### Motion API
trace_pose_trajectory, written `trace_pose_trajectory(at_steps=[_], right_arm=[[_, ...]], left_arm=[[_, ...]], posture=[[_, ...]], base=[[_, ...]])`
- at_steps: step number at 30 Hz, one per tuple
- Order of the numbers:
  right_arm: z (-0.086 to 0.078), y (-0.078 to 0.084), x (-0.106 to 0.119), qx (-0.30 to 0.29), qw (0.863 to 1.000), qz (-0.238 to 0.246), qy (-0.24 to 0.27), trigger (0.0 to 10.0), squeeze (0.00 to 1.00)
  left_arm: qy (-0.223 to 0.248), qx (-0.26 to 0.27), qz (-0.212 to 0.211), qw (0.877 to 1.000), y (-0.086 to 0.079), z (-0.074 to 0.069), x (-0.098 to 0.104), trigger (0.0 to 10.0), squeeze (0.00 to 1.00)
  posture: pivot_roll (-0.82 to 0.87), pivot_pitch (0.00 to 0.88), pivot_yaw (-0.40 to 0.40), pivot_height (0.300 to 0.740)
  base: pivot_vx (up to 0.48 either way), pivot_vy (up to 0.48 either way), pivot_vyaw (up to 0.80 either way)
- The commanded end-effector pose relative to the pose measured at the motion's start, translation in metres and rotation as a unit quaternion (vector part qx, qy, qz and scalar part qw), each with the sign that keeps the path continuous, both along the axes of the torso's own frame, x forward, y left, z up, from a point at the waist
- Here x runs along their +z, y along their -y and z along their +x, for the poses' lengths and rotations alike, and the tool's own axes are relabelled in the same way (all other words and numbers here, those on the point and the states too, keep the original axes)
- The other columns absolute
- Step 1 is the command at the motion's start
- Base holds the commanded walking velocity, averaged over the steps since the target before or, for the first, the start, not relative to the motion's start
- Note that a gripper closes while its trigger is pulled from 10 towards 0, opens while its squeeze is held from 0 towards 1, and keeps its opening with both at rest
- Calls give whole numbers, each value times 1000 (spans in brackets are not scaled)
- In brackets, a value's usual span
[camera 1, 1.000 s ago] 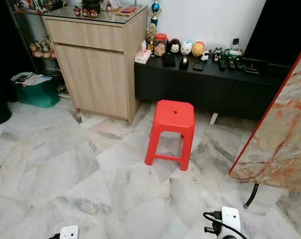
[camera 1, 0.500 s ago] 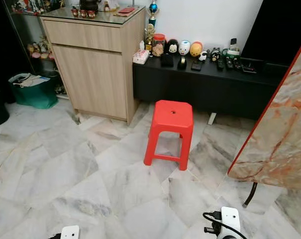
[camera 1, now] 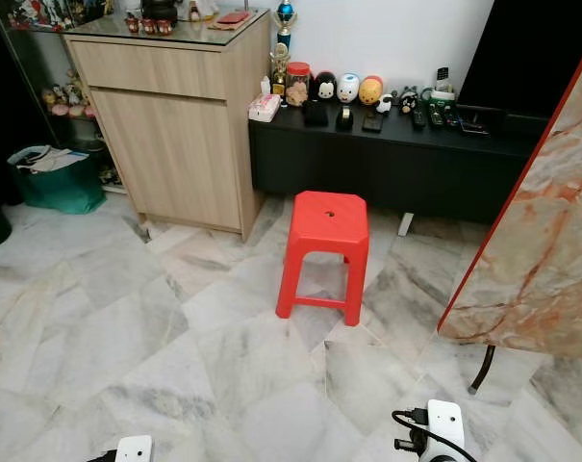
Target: Hang keys on a hook
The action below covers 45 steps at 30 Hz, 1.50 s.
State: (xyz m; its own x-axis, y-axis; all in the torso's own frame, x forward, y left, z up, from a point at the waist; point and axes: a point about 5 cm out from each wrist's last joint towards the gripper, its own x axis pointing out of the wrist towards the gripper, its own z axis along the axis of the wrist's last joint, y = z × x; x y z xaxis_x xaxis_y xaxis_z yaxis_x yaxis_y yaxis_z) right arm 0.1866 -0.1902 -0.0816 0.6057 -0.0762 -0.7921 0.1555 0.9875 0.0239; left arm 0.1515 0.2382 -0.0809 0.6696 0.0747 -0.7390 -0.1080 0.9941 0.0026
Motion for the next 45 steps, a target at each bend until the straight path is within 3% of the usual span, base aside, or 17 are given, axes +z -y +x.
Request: trace_pose_trajectory(at_steps=[1, 18, 19, 21, 25, 34, 36, 38, 41, 45], right_arm=[[0, 2, 0, -2, 1000, 0, -1, 10000, 0], [-1, 3, 0, -8, 1000, -15, 0, 10000, 0], [-1, 5, 1, -49, 999, -17, 10, 10000, 0], [-2, 6, 1, -67, 997, -18, 15, 10000, 0], [-2, 16, 7, -145, 983, -103, 47, 10000, 0], [2, 19, 16, -163, 968, -165, 96, 10000, 0], [39, 44, 44, -168, 952, -213, 144, 10000, 0], [60, 58, 64, -176, 939, -237, 176, 10000, 0], [72, 64, 77, -198, 930, -228, 210, 10000, 0], [78, 65, 83, -203, 929, -208, 228, 10000, 0]], left_arm=[[-15, -8, 0, 1000, 2, -5, -3, 10000, 0], [-17, -5, 0, 1000, 2, -6, -3, 10000, 0], [-16, -5, 0, 1000, 3, -5, -3, 10000, 0], [-15, -5, -1, 1000, 3, -5, -3, 10000, 0], [-12, 0, 1, 1000, 2, -3, -2, 10000, 0], [-10, 0, 2, 1000, 1, -1, -2, 10000, 0], [-9, 2, 3, 1000, 1, -1, -2, 10000, 0], [-9, 2, 3, 1000, 1, -2, -1, 10000, 0], [-9, 2, 4, 1000, 0, -2, -2, 10000, 0], [-10, 1, 4, 1000, 1, -2, -2, 10000, 0]], posture=[[69, 0, -49, 740], [84, 0, -54, 740], [90, 0, -57, 740], [90, 0, -57, 740], [90, 0, -58, 740], [97, 0, -58, 740], [99, 0, -58, 740], [103, 0, -59, 740], [99, 0, -58, 740], [100, 0, -58, 740]], base=[[0, 0, 0], [0, 0, 0], [0, 0, 0], [0, 0, 0], [0, 0, 0], [0, 0, 0], [0, 0, 0], [0, 0, 0], [0, 0, 0], [0, 0, 0]])
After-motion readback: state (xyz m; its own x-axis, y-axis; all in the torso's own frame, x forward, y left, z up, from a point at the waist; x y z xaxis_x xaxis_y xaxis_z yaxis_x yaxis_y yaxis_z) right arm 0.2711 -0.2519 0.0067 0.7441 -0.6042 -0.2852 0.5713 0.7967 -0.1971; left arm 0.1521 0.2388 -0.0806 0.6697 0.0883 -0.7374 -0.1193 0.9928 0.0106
